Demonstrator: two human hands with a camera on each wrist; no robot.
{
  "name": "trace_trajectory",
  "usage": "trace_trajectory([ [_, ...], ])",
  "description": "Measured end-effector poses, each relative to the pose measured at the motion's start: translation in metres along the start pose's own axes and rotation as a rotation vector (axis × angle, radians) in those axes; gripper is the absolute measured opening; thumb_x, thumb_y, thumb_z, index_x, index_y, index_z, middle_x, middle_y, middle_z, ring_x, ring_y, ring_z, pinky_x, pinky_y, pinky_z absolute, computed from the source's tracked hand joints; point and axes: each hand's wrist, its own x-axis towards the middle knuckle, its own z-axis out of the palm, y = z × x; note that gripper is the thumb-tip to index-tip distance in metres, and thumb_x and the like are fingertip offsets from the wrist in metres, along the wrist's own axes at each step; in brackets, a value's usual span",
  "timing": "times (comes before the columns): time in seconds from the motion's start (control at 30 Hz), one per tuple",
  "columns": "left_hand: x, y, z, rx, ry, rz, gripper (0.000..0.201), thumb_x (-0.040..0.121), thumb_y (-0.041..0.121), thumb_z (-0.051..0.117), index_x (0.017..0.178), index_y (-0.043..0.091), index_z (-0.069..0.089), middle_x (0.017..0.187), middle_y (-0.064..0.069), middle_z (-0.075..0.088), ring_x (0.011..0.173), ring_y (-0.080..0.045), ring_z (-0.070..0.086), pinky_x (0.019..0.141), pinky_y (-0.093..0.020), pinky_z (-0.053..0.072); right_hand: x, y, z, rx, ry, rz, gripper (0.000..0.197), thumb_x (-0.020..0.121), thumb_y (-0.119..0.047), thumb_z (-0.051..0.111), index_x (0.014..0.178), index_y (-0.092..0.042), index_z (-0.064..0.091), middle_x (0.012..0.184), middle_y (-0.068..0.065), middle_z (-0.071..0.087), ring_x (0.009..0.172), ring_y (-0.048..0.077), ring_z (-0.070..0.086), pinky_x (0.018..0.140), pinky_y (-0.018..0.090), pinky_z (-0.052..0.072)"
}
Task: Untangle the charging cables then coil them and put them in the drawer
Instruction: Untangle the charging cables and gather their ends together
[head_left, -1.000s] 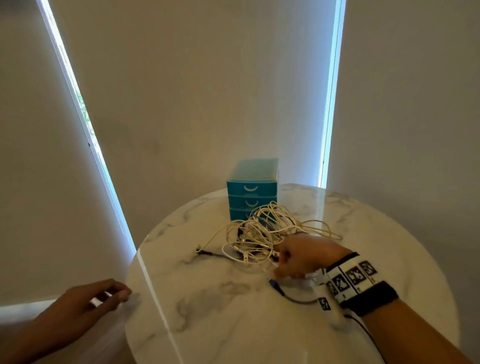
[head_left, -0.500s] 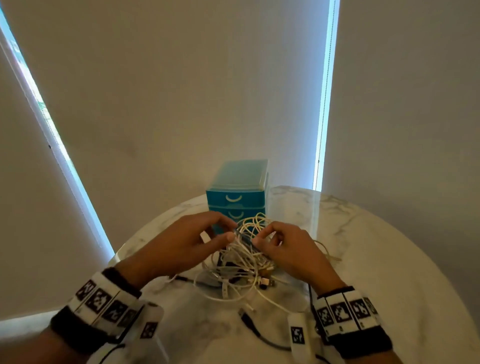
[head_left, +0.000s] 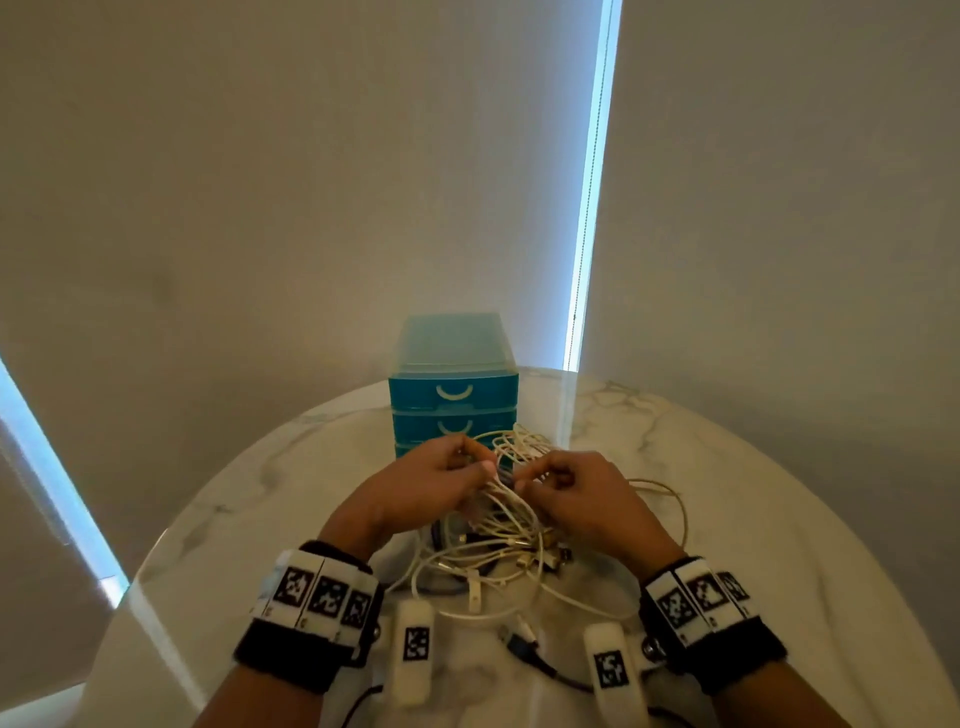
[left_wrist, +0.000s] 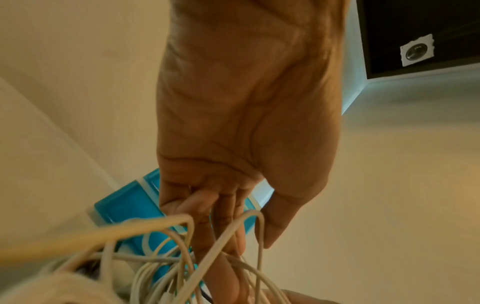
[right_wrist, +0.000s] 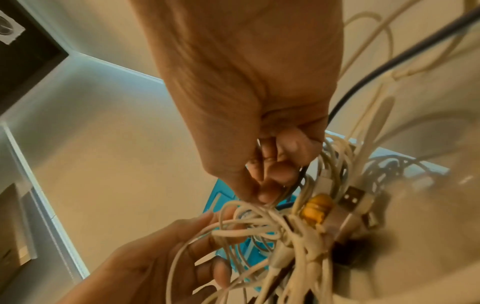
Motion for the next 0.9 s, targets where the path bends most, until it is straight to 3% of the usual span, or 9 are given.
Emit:
trace_trajectory([
  [0.13,0.002,0.003,0.003,-0.105,0.043,0.027,0.022,0.107,0.029,0.064,0.123,0.015,0.068,0.099,-0.006,0.081,0.07,-0.008,0.076,0.061,-0.016,0.056,-0.003,-0.003,0.002,0.155,0.019,-0.02,0.006,0.097,-0.026,0.078,0.095,-0.025,0.084,0.079,-0.003,0.081,0.068,0.014,0.075,0.067,0.032,0.063],
  [0.3,-0.007,0.009,0.006,-0.138,0.138,0.189,0.024,0.107,0.036,0.062,0.13,0.03,0.06,0.097,0.002,0.082,0.076,-0.016,0.079,0.068,-0.026,0.062,-0.008,-0.019,-0.018,0.783,0.165,-0.14,0.013,0.102,-0.024,0.069,0.106,-0.015,0.076,0.072,0.003,0.057,0.057,0.01,0.046,0.047,0.022,0.036],
  [0.4,-0.014,0.012,0.01,-0.03,0.226,0.246,0.03,0.101,0.05,0.067,0.128,0.039,0.06,0.1,0.008,0.077,0.082,-0.004,0.075,0.074,-0.026,0.061,-0.01,-0.018,-0.02,0.818,0.13,-0.19,0.02,0.095,-0.034,0.07,0.108,-0.021,0.077,0.081,0.008,0.057,0.064,0.015,0.044,0.052,0.026,0.035],
  [0.53,-0.021,0.03,0.02,0.239,0.391,0.347,0.039,0.091,0.062,0.074,0.124,0.046,0.061,0.113,0.021,0.058,0.091,0.014,0.058,0.072,-0.01,0.046,-0.012,-0.022,-0.023,0.997,0.086,-0.169,0.017,0.098,-0.026,0.067,0.11,-0.019,0.077,0.093,0.004,0.068,0.078,0.013,0.059,0.07,0.032,0.046],
  [0.6,-0.027,0.047,0.028,0.201,0.317,0.387,0.042,0.091,0.058,0.077,0.128,0.044,0.061,0.113,0.02,0.06,0.086,0.011,0.059,0.069,-0.009,0.047,-0.014,-0.025,-0.028,0.957,0.063,-0.191,0.018,0.096,-0.028,0.069,0.109,-0.019,0.078,0.092,0.004,0.07,0.08,0.018,0.06,0.071,0.034,0.049],
  [0.67,-0.03,0.057,0.033,0.171,0.267,0.409,0.048,0.093,0.049,0.079,0.136,0.04,0.057,0.114,0.018,0.065,0.08,-0.004,0.063,0.069,-0.019,0.054,-0.021,-0.027,-0.03,0.77,0.049,-0.221,0.02,0.097,-0.03,0.071,0.111,-0.018,0.079,0.092,0.004,0.074,0.076,0.02,0.058,0.064,0.031,0.047],
  [0.73,-0.027,0.055,0.03,0.153,0.231,0.409,0.05,0.098,0.031,0.078,0.141,0.038,0.055,0.115,0.018,0.065,0.078,-0.016,0.063,0.073,-0.029,0.059,-0.025,-0.022,-0.029,0.681,0.044,-0.23,0.019,0.1,-0.027,0.069,0.112,-0.014,0.078,0.088,0.003,0.075,0.069,0.012,0.058,0.058,0.025,0.046],
  [0.83,-0.026,0.044,0.025,0.014,0.107,0.406,0.052,0.1,0.004,0.068,0.14,0.036,0.06,0.122,0.016,0.068,0.078,-0.013,0.064,0.073,-0.027,0.057,-0.029,-0.014,-0.03,0.646,0.019,-0.23,0.013,0.104,-0.018,0.068,0.112,-0.012,0.076,0.091,0.003,0.074,0.069,0.008,0.061,0.06,0.024,0.049],
  [0.9,-0.031,0.04,0.026,-0.205,0.125,0.386,0.038,0.103,0.01,0.066,0.135,0.031,0.068,0.115,0.015,0.074,0.084,-0.009,0.07,0.071,-0.023,0.057,-0.03,-0.01,-0.029,0.529,0.012,-0.266,0.011,0.103,-0.016,0.069,0.113,-0.015,0.074,0.107,-0.002,0.074,0.09,0.007,0.069,0.072,0.024,0.057],
])
